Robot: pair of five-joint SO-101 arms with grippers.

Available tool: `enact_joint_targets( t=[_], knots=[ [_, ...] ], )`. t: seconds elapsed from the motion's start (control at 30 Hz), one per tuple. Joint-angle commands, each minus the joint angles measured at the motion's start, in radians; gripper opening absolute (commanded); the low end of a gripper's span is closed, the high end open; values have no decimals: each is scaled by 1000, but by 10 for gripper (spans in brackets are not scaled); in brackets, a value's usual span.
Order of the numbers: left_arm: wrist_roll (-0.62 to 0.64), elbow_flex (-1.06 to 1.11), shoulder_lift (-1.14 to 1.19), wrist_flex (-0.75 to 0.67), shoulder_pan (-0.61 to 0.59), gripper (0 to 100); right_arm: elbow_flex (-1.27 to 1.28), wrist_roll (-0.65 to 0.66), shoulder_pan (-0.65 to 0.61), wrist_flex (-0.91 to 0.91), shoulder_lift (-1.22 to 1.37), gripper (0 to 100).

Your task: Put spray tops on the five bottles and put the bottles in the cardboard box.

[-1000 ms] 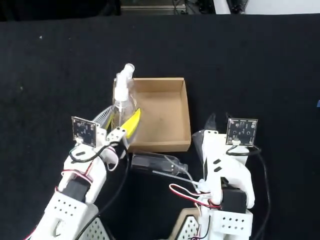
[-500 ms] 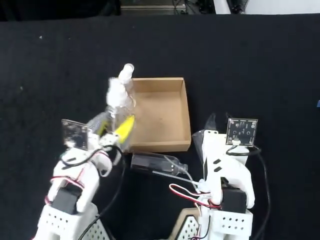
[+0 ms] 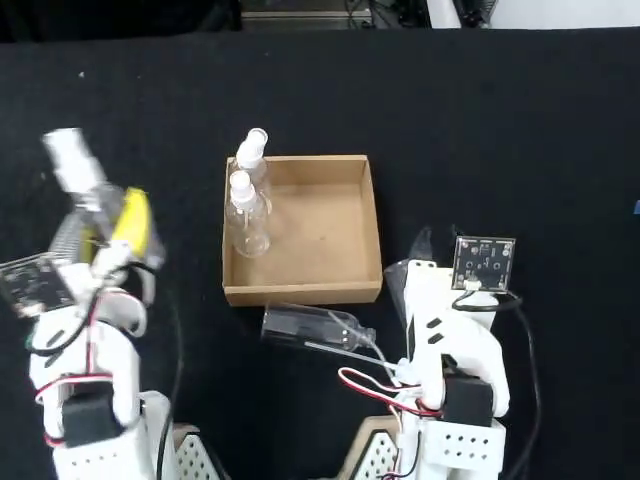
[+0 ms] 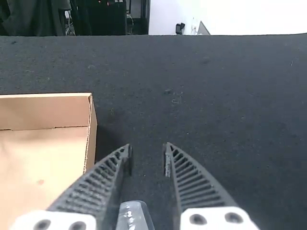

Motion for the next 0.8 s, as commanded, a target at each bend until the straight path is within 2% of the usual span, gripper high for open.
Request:
enact_joint_targets(
  t=[0.0, 0.1, 0.17, 0.23, 0.5, 0.77],
  knots=[
    [0, 331, 15, -583, -275, 29, -1, -3, 18, 3, -97, 97],
    [-5, 291, 84, -575, -346, 29, -1, -3, 18, 3, -97, 97],
    [-9, 321, 146, -626, -352, 29, -1, -3, 18, 3, -97, 97],
    [-66, 320, 210, -687, -360, 29, -1, -3, 18, 3, -97, 97],
    [-353, 315, 598, -1151, -367, 30, -1, -3, 18, 3, -97, 97],
    [-353, 295, 1080, -1559, -367, 30, -1, -3, 18, 3, -97, 97]
  ],
)
